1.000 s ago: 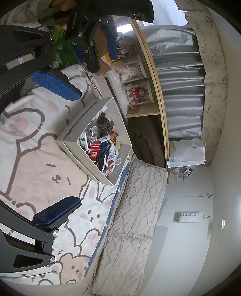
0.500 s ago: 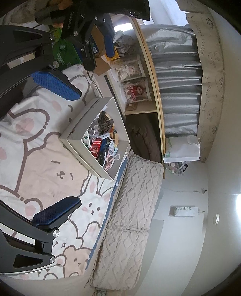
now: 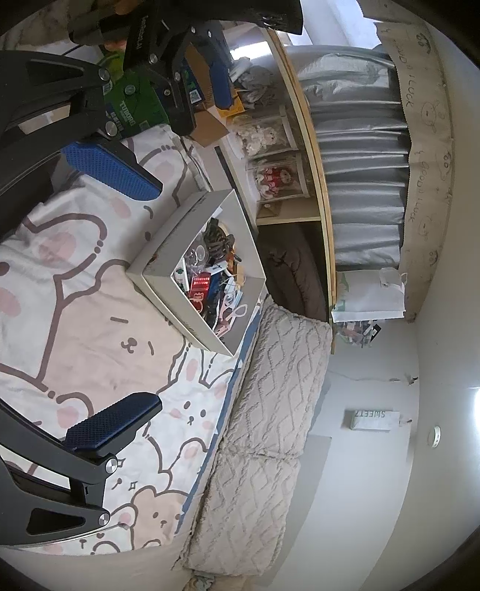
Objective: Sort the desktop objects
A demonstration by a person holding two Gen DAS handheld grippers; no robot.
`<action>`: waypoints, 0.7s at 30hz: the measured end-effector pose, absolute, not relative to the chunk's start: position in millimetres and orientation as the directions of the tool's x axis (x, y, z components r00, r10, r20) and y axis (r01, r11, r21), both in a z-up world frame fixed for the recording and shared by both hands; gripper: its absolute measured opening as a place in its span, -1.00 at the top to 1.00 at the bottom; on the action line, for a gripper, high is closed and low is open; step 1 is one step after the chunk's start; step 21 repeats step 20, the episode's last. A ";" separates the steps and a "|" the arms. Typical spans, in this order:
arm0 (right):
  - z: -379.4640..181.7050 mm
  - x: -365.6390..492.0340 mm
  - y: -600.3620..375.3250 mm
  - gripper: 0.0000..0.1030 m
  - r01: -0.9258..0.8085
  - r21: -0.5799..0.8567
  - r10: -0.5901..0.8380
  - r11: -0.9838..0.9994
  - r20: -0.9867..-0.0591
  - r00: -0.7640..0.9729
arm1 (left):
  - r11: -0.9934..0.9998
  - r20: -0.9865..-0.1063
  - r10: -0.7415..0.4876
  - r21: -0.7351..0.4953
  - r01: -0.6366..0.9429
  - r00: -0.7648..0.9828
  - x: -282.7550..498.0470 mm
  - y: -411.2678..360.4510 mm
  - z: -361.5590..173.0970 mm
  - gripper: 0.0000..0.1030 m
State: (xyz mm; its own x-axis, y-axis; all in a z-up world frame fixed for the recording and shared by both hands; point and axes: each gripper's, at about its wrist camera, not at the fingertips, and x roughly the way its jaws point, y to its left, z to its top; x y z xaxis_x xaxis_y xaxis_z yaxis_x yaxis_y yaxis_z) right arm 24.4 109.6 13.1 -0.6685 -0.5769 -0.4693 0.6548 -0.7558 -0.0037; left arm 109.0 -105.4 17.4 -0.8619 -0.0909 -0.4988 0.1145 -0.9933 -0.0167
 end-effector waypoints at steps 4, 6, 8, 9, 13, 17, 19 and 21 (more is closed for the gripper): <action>13.0 24.1 112.8 -1.00 0.652 0.002 -0.577 -0.758 -0.469 -0.669 | -0.993 -0.498 -0.092 -0.017 0.115 -0.862 109.0 -105.7 17.0 -1.00; 12.8 23.9 113.5 -1.00 0.650 0.002 -0.575 -0.760 -0.470 -0.670 | -0.993 -0.499 -0.090 -0.020 0.116 -0.862 108.5 -105.9 16.1 -1.00; 12.7 23.9 114.6 -1.00 0.649 0.003 -0.574 -0.761 -0.469 -0.671 | -0.993 -0.502 -0.089 -0.020 0.114 -0.860 108.1 -105.4 15.3 -1.00; 12.6 24.2 115.0 -1.00 0.649 0.005 -0.575 -0.761 -0.469 -0.671 | -0.993 -0.502 -0.087 -0.021 0.113 -0.860 108.0 -105.6 15.0 -1.00; 12.2 24.2 116.9 -1.00 0.648 0.008 -0.575 -0.761 -0.469 -0.670 | -0.993 -0.500 -0.081 -0.030 0.111 -0.862 107.9 -106.4 15.0 -1.00; 11.6 24.6 117.1 -1.00 0.648 0.009 -0.575 -0.762 -0.471 -0.669 | -0.993 -0.502 -0.078 -0.040 0.114 -0.861 107.3 -107.6 13.8 -1.00; 11.4 25.2 117.5 -1.00 0.648 0.009 -0.575 -0.762 -0.472 -0.668 | -0.992 -0.503 -0.082 -0.039 0.117 -0.860 107.3 -108.0 13.3 -1.00; 11.7 24.7 117.2 -1.00 0.648 0.009 -0.575 -0.762 -0.472 -0.669 | -0.993 -0.503 -0.082 -0.037 0.116 -0.860 107.1 -108.0 13.3 -1.00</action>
